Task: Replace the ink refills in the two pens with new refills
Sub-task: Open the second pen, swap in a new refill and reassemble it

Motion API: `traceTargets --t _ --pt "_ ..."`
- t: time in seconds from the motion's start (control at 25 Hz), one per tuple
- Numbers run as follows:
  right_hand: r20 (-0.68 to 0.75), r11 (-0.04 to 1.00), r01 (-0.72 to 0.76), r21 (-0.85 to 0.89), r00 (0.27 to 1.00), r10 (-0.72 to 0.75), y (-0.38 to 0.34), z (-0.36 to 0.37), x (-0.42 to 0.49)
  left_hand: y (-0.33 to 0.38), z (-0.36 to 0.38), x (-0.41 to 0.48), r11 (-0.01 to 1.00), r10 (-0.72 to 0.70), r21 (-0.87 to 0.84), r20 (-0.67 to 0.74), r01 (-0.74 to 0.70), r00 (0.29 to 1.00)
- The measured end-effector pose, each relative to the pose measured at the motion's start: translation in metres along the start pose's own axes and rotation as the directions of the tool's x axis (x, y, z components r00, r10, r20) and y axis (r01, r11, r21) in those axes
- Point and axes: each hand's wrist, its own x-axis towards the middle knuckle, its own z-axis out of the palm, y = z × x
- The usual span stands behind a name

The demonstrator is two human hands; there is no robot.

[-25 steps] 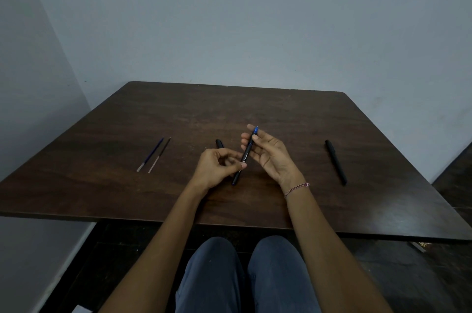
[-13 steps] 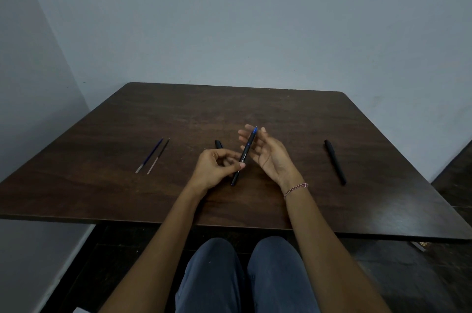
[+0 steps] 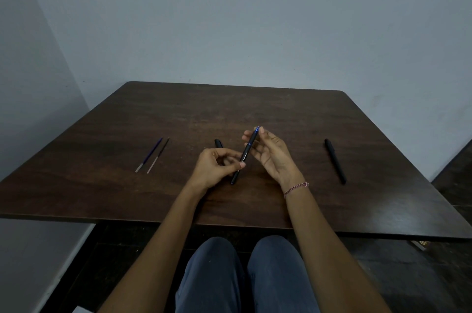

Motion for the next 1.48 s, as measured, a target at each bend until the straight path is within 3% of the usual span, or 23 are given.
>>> traceTargets --t 0.12,0.32,0.72,1.04,1.48 --pt "0.08 0.997 -0.016 0.075 0.997 0.011 -0.0031 -0.0004 -0.0011 0.001 0.0001 -0.0007 1.0 -0.003 -0.006 -0.005 0.003 1.0" --pt "0.162 1.0 -0.021 0.004 0.987 0.02 -0.0021 0.0003 -0.0026 0.0006 -0.0006 0.0004 1.0 -0.008 -0.006 0.001 0.008 1.0" --pt "-0.017 0.99 0.082 -0.116 0.996 -0.085 0.0011 0.0011 -0.0011 -0.0022 -0.0002 0.0011 1.0 0.001 0.006 0.011 -0.001 1.0" --pt "0.113 0.999 -0.028 0.025 0.993 0.025 -0.0013 0.0023 -0.0037 0.0001 -0.0002 -0.0001 1.0 -0.003 -0.017 -0.003 0.003 1.0" --pt "-0.015 0.999 0.021 -0.026 1.0 -0.021 -0.0022 0.0024 -0.0011 0.0018 0.0 0.0006 1.0 -0.011 -0.012 0.017 0.011 1.0"
